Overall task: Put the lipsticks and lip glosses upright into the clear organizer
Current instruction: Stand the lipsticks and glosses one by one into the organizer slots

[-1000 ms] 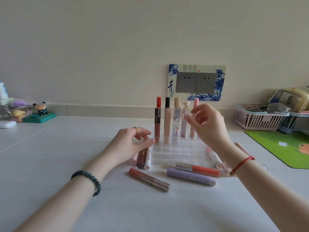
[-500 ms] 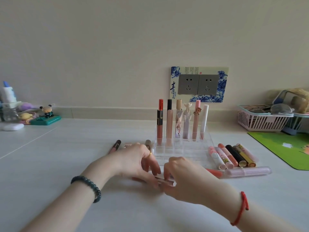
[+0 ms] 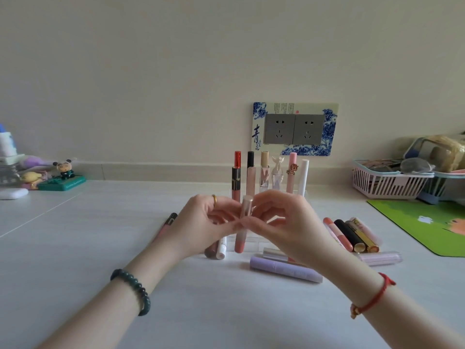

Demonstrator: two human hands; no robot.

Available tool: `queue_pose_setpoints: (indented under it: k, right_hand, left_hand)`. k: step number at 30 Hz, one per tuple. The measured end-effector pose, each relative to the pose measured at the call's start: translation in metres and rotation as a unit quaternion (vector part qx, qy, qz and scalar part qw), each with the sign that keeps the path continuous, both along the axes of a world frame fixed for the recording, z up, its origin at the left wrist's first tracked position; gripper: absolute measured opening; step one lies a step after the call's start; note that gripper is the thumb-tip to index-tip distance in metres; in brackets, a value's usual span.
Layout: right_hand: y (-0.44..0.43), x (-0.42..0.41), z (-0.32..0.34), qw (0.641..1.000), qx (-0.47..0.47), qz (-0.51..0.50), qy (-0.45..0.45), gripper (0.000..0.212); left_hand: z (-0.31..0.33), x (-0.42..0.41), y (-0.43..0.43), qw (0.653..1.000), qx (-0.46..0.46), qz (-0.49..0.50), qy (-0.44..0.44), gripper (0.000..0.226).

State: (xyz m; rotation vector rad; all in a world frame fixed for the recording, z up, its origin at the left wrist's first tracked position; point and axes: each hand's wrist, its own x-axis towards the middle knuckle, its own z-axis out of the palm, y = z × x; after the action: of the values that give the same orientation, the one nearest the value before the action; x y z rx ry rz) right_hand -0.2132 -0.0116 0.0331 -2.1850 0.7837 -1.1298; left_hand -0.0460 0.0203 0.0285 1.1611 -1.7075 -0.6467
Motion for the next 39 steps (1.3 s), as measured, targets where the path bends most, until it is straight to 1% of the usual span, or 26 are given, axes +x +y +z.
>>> queue_pose_setpoints:
  k: [2, 3, 4, 7, 9, 12, 15, 19, 23, 26, 29, 33, 39]
  right_hand:
    - [-0.003, 0.0, -0.003, 1.0, 0.026, 0.007, -0.012, 0.026]
    - [-0.005, 0.0, -0.004, 0.999, 0.034, 0.005, -0.009, 0.027]
    - [-0.006, 0.0, -0.006, 0.999, 0.042, 0.004, -0.007, 0.027]
    - [-0.01, 0.003, -0.012, 0.999, 0.051, 0.0, -0.005, 0.025]
    - [-0.014, 0.007, -0.015, 0.999, 0.037, -0.006, -0.012, 0.021]
    - [-0.021, 0.015, -0.013, 1.0, 0.012, -0.009, -0.024, 0.013]
    - [-0.034, 0.024, -0.008, 0.998, -0.005, -0.03, -0.05, 0.011]
    - [-0.051, 0.038, -0.011, 0.996, -0.004, -0.071, -0.046, 0.012]
    - [-0.057, 0.045, -0.022, 0.996, 0.005, -0.084, -0.028, 0.008]
    - [-0.058, 0.044, -0.025, 0.994, -0.019, -0.11, 0.005, 0.008]
    - [-0.056, 0.043, -0.025, 0.989, -0.046, -0.133, 0.051, 0.011]
    - [-0.056, 0.043, -0.029, 0.982, -0.045, -0.151, 0.102, 0.018]
    - [-0.057, 0.042, -0.031, 0.98, -0.05, -0.152, 0.117, 0.022]
  left_hand:
    - [-0.005, 0.0, -0.006, 0.998, -0.023, 0.025, 0.052, 0.004]
    - [-0.007, 0.0, -0.008, 0.997, -0.029, 0.034, 0.07, 0.01]
    - [-0.008, 0.0, -0.01, 0.995, -0.035, 0.041, 0.086, 0.015]
    - [-0.009, -0.002, -0.014, 0.987, -0.04, 0.051, 0.149, 0.015]
    - [-0.008, -0.005, -0.016, 0.984, -0.034, 0.052, 0.169, 0.015]
    - [-0.006, -0.006, -0.024, 0.981, -0.043, 0.07, 0.177, 0.015]
    - [-0.003, -0.004, -0.034, 0.975, -0.056, 0.08, 0.2, 0.019]
    - [-0.011, 0.004, -0.05, 0.975, -0.039, 0.119, 0.181, 0.011]
    - [-0.024, 0.009, -0.058, 0.976, -0.028, 0.148, 0.156, 0.012]
    - [-0.029, 0.011, -0.061, 0.979, -0.023, 0.154, 0.131, 0.012]
    - [-0.033, 0.013, -0.063, 0.982, -0.016, 0.154, 0.106, 0.014]
    - [-0.038, 0.015, -0.064, 0.983, 0.001, 0.172, 0.07, 0.013]
    - [-0.04, 0.015, -0.064, 0.981, 0.012, 0.188, 0.039, 0.018]
